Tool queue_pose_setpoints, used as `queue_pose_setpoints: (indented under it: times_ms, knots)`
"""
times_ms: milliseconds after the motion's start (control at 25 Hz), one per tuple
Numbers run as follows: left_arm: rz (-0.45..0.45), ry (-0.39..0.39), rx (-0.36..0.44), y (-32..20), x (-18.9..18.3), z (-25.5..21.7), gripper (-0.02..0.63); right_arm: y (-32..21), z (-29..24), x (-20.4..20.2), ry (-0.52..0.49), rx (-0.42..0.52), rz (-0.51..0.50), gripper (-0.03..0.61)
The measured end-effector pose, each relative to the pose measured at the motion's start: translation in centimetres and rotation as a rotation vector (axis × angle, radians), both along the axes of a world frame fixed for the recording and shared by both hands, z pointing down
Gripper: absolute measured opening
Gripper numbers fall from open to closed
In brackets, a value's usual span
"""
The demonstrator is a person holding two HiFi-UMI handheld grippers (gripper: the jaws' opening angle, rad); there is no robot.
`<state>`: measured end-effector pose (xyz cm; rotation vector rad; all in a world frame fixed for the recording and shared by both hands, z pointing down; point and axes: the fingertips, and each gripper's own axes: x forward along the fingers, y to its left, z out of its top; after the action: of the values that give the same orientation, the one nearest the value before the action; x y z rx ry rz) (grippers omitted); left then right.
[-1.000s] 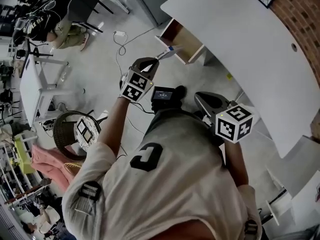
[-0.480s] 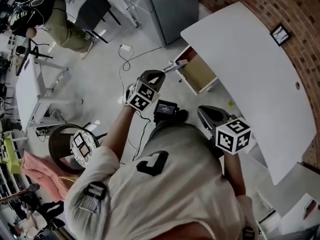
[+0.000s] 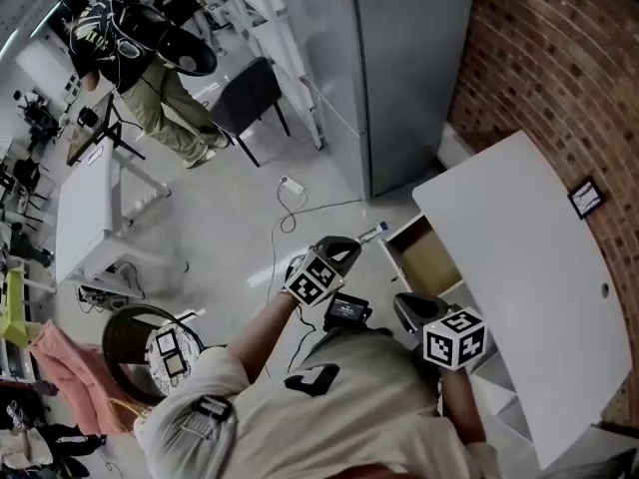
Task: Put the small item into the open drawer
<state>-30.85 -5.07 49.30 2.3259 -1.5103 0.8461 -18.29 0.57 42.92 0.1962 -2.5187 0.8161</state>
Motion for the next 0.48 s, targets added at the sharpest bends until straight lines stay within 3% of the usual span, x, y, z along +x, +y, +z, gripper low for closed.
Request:
queue_pose_setpoints:
  times_ms: [240, 480]
  knots:
    - [0.092, -0.021, -0.040, -2.1, 2.0, 0.2, 0.005, -2.3, -0.5, -0.7, -0.041, 0.009, 0.013, 0.002]
    - [0.203, -0.044, -0.108, -5.3, 7.5, 2.8, 0.005, -5.1, 0.2, 3.9, -0.101, -0.082, 0.135, 0.002]
